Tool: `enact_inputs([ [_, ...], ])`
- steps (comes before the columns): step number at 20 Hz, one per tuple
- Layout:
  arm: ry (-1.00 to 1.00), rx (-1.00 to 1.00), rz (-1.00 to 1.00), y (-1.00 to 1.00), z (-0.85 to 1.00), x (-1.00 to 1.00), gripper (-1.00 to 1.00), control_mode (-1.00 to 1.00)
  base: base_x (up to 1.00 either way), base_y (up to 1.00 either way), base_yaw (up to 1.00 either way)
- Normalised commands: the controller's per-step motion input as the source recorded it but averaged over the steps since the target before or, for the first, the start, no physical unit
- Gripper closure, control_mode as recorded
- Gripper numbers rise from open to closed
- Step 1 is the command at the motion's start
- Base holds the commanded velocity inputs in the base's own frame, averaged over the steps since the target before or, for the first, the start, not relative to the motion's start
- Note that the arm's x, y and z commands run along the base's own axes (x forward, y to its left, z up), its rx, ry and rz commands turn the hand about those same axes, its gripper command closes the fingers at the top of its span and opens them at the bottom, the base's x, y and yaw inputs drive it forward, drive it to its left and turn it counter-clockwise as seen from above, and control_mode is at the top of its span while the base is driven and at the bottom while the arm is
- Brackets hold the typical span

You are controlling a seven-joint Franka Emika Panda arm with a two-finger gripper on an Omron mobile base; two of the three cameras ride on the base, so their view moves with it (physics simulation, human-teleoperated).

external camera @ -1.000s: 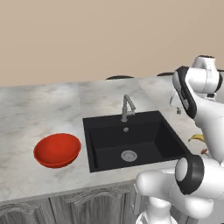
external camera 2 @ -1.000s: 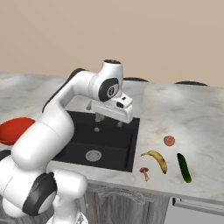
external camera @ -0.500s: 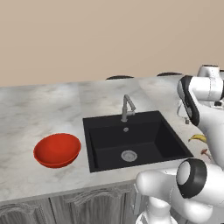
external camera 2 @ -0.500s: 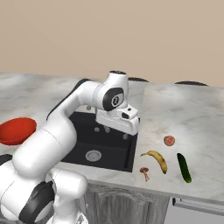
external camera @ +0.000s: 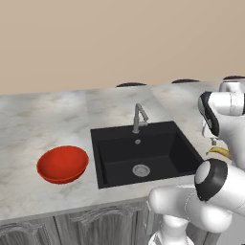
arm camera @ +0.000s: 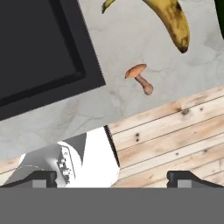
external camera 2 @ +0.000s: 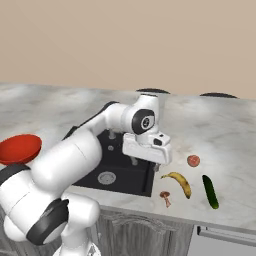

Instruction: There is a mixed pile of frozen fruits and vegetables on the counter. Locate all the frozen vegetables and place the items in a bowl on the counter. Take all the frozen fruits and defrost them in a running sink.

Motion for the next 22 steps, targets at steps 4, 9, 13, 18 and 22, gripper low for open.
enact_inputs([
  [4, 0.02, 0.02, 0.07, -0.43, -0.41, 0.00, -1.00, -1.00, 0.00, 0.00, 0.00],
  [9, 0.00, 0.06, 0.05, -0.53, -0.43, 0.08, -1.00, -1.00, 0.00, 0.00, 0.00],
  [13, 0.00, 0.15, 0.07, -0.36, -0.42, 0.20, -1.00, -1.00, 0.00, 0.00, 0.00],
  [18, -0.01, 0.11, 0.13, -0.39, -0.56, 0.33, -1.00, -1.00, 0.00, 0.00, 0.00],
  [22, 0.00, 0.00, 0.18, -0.11, -0.39, 0.41, -1.00, -1.00, 0.00, 0.00, 0.00],
])
